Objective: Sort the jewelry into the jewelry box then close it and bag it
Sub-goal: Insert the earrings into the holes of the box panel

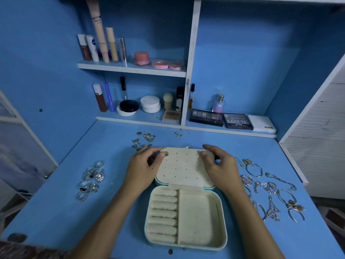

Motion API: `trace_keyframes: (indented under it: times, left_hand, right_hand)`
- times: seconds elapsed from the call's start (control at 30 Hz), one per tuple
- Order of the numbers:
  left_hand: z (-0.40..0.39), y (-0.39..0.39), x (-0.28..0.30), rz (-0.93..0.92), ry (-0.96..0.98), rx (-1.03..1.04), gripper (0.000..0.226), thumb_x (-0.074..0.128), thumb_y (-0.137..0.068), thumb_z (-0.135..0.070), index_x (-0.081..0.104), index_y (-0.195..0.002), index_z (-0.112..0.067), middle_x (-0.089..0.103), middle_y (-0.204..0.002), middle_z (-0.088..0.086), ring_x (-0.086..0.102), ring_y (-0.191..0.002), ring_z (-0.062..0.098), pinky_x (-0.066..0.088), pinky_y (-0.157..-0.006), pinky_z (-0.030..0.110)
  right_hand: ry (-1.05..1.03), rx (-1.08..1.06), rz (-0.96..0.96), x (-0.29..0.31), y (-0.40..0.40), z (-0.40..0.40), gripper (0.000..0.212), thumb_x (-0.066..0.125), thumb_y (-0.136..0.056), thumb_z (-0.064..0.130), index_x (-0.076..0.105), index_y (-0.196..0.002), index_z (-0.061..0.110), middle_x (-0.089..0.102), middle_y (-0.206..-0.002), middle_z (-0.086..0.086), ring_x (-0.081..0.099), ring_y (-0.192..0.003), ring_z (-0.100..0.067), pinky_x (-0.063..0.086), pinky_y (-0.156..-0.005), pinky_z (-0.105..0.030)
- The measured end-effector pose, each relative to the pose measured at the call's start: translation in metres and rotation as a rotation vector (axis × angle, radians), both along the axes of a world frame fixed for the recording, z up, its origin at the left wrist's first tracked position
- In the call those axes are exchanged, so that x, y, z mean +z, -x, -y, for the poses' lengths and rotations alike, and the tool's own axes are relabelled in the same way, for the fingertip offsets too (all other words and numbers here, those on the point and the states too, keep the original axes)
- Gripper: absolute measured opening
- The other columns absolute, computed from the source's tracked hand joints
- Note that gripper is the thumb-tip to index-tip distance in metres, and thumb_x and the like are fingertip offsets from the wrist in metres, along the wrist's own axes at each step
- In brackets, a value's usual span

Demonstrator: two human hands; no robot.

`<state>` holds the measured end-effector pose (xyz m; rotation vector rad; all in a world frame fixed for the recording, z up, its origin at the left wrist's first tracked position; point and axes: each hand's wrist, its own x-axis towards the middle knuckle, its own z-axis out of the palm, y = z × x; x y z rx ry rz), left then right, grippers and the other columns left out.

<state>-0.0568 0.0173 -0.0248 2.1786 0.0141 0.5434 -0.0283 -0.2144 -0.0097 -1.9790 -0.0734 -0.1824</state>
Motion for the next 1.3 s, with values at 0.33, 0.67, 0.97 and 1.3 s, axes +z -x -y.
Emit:
trace_keyframes:
  times: [0.33, 0.67, 0.97, 1.3]
  left_hand:
    - [-0.015, -0.026, 0.019, 0.087, -0.126, 0.082, 0.01, 0.072, -0.088, -0.019, 0.075, -0.097, -0.017, 0.066, -0.085, -0.014, 0.057, -0.073, -0.003, 0.041, -0.069, 0.005]
    - [-0.042, -0.069, 0.034, -0.206, -0.301, 0.139, 0.01, 0.074, -0.085, -0.029, 0.077, -0.089, -0.02, 0.073, -0.091, -0.003, 0.066, -0.09, 0.016, 0.053, -0.078, 0.031]
    - [-0.034, -0.075, 0.038, -0.372, -0.4, 0.181, 0.017, 0.071, -0.086, -0.037, 0.075, -0.095, -0.023, 0.072, -0.099, -0.005, 0.065, -0.097, 0.019, 0.055, -0.08, 0.034]
    - [-0.031, -0.077, 0.036, -0.342, -0.34, 0.173, 0.012, 0.072, -0.086, -0.024, 0.077, -0.092, -0.014, 0.075, -0.094, 0.004, 0.067, -0.094, 0.024, 0.057, -0.082, 0.037]
  right_hand:
    - [0.036, 0.014, 0.018, -0.004, -0.002, 0.002, 0.025, 0.064, -0.095, 0.034, 0.071, -0.117, 0.026, 0.067, -0.111, 0.016, 0.056, -0.098, 0.012, 0.039, -0.077, -0.001]
    - [0.026, 0.022, 0.002, -0.003, -0.002, 0.002, 0.025, 0.064, -0.095, 0.034, 0.071, -0.117, 0.025, 0.065, -0.108, 0.016, 0.057, -0.099, 0.004, 0.039, -0.078, -0.002]
    - [0.025, 0.032, -0.009, -0.003, -0.003, 0.002, 0.026, 0.064, -0.095, 0.035, 0.07, -0.118, 0.024, 0.066, -0.11, 0.015, 0.057, -0.102, 0.0, 0.039, -0.082, -0.007]
    - [0.028, 0.032, -0.009, -0.003, -0.004, 0.002, 0.026, 0.065, -0.095, 0.035, 0.071, -0.118, 0.024, 0.066, -0.109, 0.013, 0.057, -0.099, 0.001, 0.038, -0.081, -0.003]
